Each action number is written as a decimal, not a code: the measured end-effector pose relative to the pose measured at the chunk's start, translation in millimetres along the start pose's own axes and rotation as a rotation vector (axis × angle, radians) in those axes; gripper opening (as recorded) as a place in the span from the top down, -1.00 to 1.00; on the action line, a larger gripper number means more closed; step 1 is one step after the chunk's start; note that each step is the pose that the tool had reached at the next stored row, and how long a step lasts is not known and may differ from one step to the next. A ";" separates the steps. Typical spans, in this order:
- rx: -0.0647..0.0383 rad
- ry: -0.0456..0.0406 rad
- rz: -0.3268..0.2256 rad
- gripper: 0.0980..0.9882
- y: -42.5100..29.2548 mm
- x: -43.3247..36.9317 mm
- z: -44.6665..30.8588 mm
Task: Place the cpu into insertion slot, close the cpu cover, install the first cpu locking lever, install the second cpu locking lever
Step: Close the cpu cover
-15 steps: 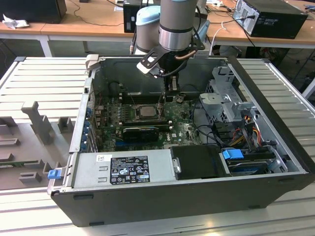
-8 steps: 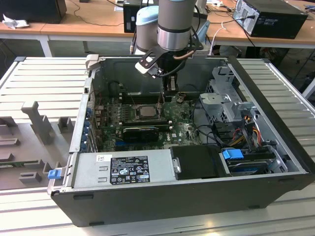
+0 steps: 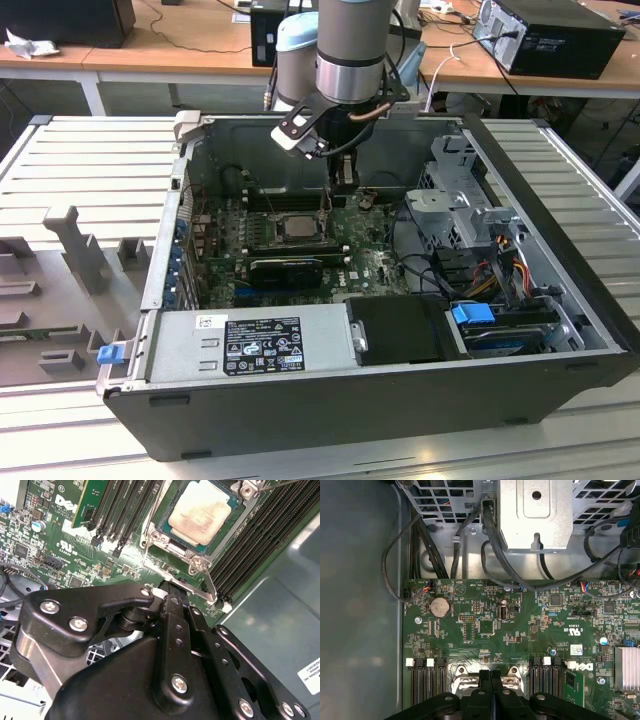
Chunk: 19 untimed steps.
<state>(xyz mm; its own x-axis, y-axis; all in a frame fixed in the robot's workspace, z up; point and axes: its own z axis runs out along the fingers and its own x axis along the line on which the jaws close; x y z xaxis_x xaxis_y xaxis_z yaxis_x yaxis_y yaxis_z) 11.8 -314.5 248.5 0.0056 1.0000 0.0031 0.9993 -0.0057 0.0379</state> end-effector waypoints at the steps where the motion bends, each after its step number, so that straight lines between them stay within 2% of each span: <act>1: 0.000 0.0000 0.000 0.98 -0.5 0.0 0.0; 8: 0.000 0.0000 0.000 0.98 -4.0 0.0 -0.1; 14: 0.000 0.0003 0.000 0.98 -12.0 0.0 0.6; 18: 0.000 0.0001 0.000 0.98 -17.8 -0.1 10.0; 19: 0.000 0.0002 0.000 0.98 -20.9 -0.1 14.4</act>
<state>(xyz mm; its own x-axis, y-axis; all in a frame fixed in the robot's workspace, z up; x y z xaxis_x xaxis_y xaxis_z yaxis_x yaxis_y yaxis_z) -8.6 -314.4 233.3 0.0053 1.0000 0.0033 0.9993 -0.0054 0.0380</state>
